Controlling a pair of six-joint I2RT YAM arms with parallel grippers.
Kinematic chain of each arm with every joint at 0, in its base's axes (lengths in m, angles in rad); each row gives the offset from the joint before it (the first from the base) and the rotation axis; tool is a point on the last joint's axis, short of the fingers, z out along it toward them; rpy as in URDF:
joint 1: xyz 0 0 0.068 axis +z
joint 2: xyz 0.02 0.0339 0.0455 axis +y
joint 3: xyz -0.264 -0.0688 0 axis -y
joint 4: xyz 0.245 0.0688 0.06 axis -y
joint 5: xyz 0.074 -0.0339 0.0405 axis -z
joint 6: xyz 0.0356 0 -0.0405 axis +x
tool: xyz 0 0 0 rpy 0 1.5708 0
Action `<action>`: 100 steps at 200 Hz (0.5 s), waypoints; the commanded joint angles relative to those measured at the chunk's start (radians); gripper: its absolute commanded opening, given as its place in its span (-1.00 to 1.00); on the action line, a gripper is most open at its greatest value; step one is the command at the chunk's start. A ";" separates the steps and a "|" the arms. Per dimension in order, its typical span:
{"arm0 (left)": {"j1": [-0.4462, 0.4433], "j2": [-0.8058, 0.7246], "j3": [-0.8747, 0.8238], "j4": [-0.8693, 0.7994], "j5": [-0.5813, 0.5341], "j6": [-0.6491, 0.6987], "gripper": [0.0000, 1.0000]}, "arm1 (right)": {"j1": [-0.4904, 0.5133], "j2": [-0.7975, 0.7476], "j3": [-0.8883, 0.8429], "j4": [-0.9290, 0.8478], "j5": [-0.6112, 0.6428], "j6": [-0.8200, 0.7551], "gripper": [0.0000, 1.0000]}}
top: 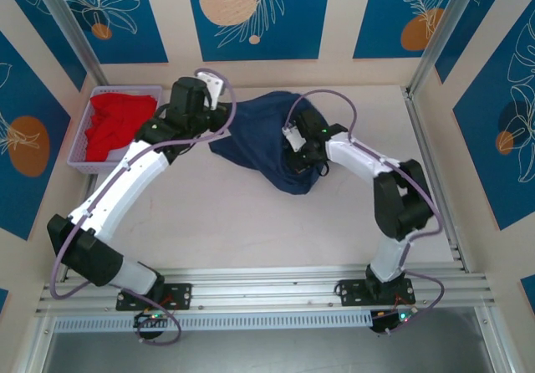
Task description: Fold the inside-out t-shirt
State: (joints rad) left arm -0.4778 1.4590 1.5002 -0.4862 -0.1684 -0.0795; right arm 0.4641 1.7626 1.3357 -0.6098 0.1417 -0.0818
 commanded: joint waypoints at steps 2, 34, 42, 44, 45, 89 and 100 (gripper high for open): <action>0.064 -0.033 -0.065 0.057 -0.038 -0.054 -1.00 | -0.005 -0.099 -0.043 0.076 -0.111 0.011 -1.00; 0.119 0.022 -0.153 0.085 -0.034 -0.079 -1.00 | -0.005 -0.177 -0.079 0.142 -0.218 -0.002 -1.00; 0.119 0.040 -0.173 0.096 -0.031 -0.078 -1.00 | -0.004 -0.193 -0.087 0.168 -0.245 0.004 -1.00; 0.119 0.043 -0.179 0.100 -0.028 -0.080 -1.00 | -0.004 -0.197 -0.089 0.176 -0.251 0.006 -1.00; 0.120 0.046 -0.181 0.101 -0.025 -0.080 -1.00 | -0.004 -0.199 -0.091 0.181 -0.254 0.007 -1.00; 0.095 0.092 -0.370 0.257 0.184 -0.186 -1.00 | -0.023 -0.258 -0.075 0.364 -0.414 0.080 -1.00; 0.088 0.112 -0.409 0.282 0.201 -0.217 -1.00 | -0.037 -0.273 -0.069 0.408 -0.487 0.097 -1.00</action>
State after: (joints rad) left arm -0.3729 1.5368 1.1625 -0.3084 -0.0811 -0.2100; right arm 0.4549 1.5589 1.2457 -0.3630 -0.1467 -0.0433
